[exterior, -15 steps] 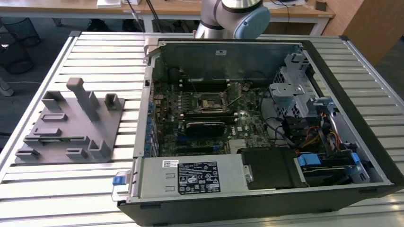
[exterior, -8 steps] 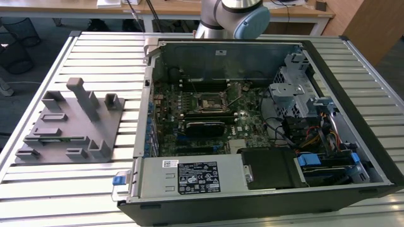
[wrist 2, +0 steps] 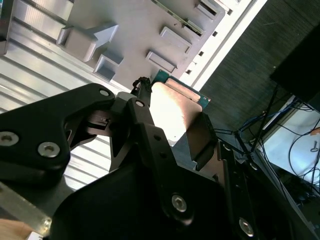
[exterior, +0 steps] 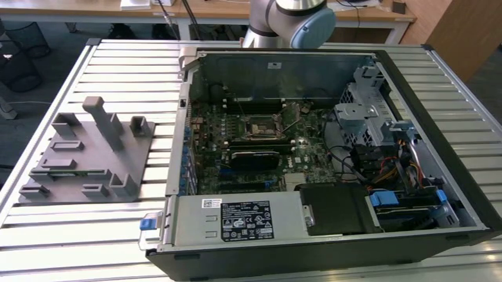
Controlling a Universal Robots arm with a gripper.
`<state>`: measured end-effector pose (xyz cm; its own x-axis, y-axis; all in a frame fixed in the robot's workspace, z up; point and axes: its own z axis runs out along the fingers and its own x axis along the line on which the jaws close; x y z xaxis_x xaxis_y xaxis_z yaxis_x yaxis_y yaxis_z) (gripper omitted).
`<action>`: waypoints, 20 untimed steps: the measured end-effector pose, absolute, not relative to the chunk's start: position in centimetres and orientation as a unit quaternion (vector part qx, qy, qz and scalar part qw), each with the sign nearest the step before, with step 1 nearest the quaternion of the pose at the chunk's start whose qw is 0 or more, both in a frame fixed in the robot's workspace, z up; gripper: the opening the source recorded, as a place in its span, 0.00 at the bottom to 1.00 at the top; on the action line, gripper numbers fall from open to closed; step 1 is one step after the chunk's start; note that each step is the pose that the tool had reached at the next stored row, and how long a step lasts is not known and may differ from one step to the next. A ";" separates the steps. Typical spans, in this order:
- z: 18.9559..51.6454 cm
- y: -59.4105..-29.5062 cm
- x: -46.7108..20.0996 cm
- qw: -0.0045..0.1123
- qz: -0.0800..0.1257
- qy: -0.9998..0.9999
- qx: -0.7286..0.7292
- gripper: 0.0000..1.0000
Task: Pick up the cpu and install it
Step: 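Pick up the cpu and move it towards the insertion slot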
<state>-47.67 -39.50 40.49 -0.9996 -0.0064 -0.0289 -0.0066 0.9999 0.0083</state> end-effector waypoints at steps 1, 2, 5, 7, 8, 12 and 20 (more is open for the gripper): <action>40.5 -39.5 -47.6 0.014 0.004 1.000 -0.003 0.53; 40.5 -39.5 -47.4 0.014 0.004 1.000 -0.003 0.53; 40.5 -39.5 -47.0 0.014 0.004 1.000 -0.003 0.53; 40.5 -39.5 -46.8 0.014 0.004 1.000 -0.003 0.53; 40.5 -39.5 -46.7 0.014 0.004 1.000 -0.003 0.53; 40.5 -39.5 -46.3 0.014 0.004 1.000 -0.003 0.53; 40.5 -39.5 -45.4 0.014 0.004 1.000 -0.003 0.53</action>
<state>-45.36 -39.50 40.49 -0.9996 -0.0064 -0.0289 -0.0066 0.9999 0.0083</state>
